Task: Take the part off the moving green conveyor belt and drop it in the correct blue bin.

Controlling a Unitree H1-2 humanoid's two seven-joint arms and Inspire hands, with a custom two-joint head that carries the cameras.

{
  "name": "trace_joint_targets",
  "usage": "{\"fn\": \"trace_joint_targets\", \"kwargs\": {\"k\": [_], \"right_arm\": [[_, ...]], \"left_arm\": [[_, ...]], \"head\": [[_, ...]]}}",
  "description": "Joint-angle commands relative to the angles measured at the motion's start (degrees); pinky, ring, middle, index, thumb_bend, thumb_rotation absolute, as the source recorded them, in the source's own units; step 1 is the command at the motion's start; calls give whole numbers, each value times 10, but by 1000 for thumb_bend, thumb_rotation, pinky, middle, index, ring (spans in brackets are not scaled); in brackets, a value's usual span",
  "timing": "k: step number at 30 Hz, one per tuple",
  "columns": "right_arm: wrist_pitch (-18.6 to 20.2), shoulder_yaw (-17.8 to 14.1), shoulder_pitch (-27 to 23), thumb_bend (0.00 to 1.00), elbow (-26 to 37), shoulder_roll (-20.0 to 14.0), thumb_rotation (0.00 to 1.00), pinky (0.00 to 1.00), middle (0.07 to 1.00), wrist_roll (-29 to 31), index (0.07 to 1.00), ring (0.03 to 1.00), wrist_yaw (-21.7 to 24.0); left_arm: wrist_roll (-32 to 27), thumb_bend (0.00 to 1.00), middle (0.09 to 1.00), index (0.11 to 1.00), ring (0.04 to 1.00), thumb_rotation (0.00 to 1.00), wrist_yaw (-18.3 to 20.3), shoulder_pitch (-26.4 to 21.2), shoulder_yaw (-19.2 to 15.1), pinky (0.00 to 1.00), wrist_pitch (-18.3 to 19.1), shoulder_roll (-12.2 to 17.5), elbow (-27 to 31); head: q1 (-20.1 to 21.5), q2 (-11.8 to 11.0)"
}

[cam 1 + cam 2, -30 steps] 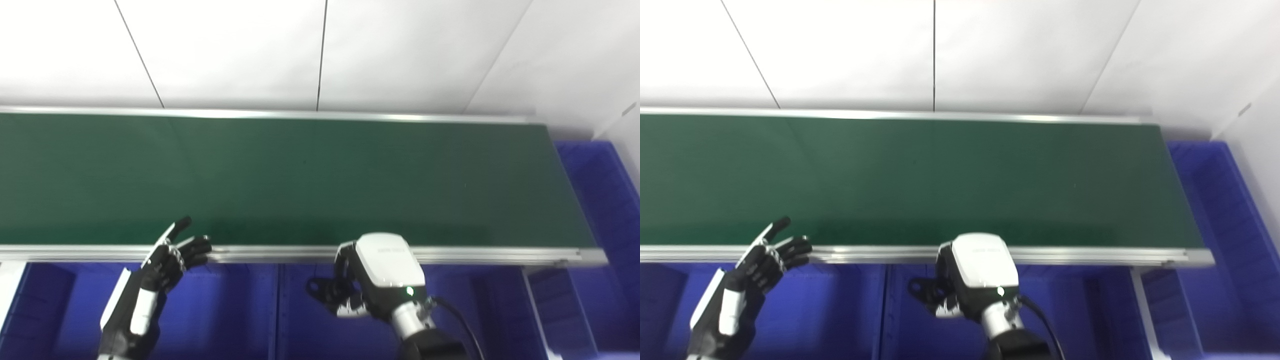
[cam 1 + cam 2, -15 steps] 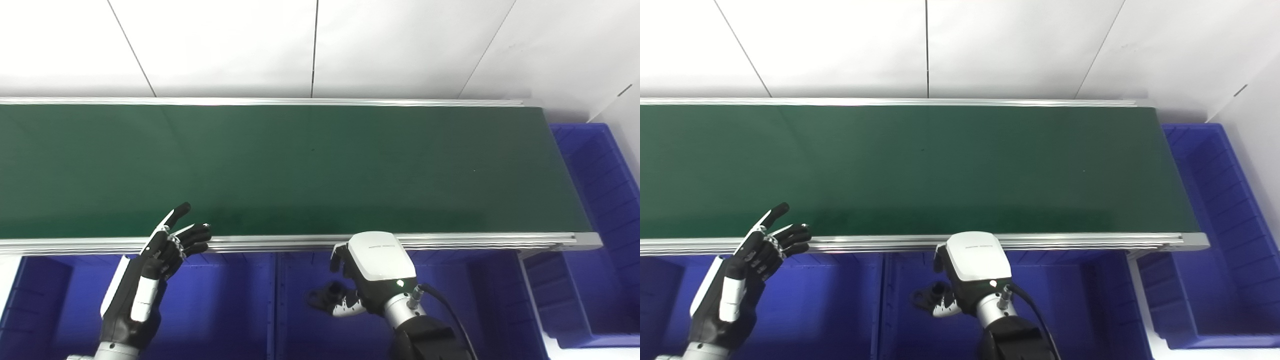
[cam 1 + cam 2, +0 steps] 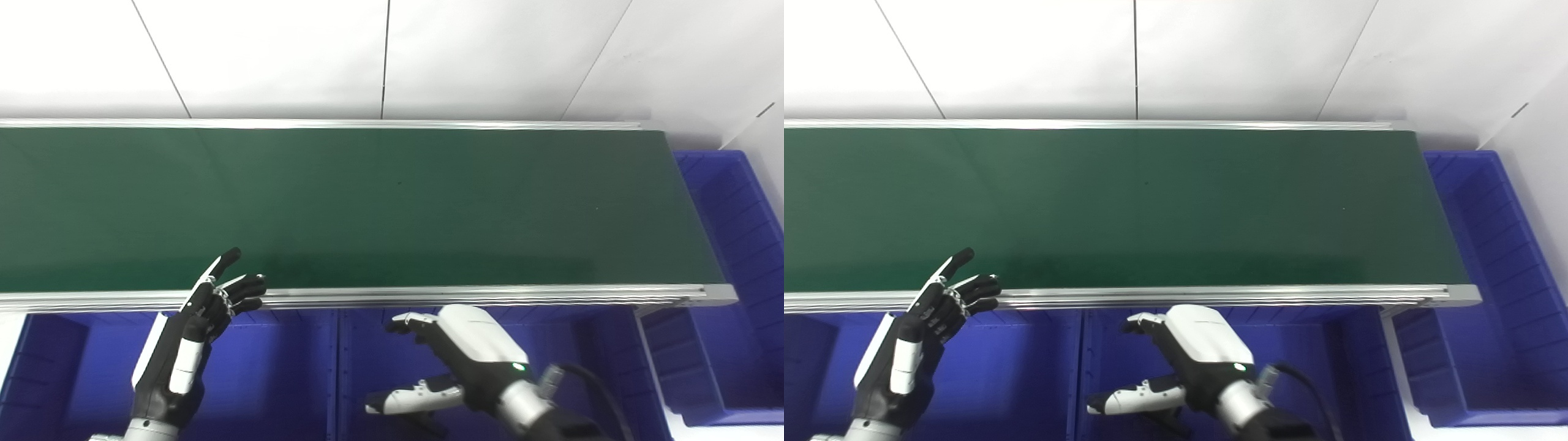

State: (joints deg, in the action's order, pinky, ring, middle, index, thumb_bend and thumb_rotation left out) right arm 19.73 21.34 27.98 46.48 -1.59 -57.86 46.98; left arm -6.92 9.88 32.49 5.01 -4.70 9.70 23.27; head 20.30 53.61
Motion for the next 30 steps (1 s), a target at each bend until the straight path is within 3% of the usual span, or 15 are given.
{"fn": "trace_joint_targets", "kwargs": {"k": [1, 5, 10, 15, 19, 25, 30], "right_arm": [[-19, -22, 33, 1000, 7, 1, 895, 592, 784, 106, 791, 730, -61], [-65, -55, 50, 937, -64, -2, 864, 570, 729, 236, 751, 669, -136], [-69, -89, 40, 952, -130, 11, 814, 582, 730, 368, 728, 687, -191], [-98, -81, 35, 972, -144, 5, 861, 635, 779, 417, 762, 739, -240], [-149, -90, 40, 950, -158, 32, 837, 727, 827, 457, 817, 798, -306], [-236, -98, 40, 923, -183, 49, 864, 768, 864, 498, 884, 826, -372], [-258, -93, 40, 915, -187, 44, 917, 780, 887, 494, 919, 842, -399]], "left_arm": [[-2, 741, 769, 909, 770, 974, 5, 5, -3, 750, -13, 6, 20], [4, 742, 772, 911, 768, 971, 3, 5, -3, 746, -9, 6, 23], [7, 743, 778, 916, 765, 975, 2, 6, -4, 741, -6, 7, 25], [7, 752, 785, 921, 769, 969, -1, 5, -9, 743, 6, 8, 31], [-5, 746, 801, 919, 794, 943, -2, -2, -15, 763, 16, 6, 35], [-11, 742, 820, 916, 806, 934, 1, -12, -17, 764, 18, 0, 30], [0, 748, 815, 910, 793, 943, -1, -14, -16, 745, 18, -2, 31]], "head": [[-1, 0], [-2, 0], [1, 5], [12, 14], [28, 32], [17, 38], [16, 37]]}}
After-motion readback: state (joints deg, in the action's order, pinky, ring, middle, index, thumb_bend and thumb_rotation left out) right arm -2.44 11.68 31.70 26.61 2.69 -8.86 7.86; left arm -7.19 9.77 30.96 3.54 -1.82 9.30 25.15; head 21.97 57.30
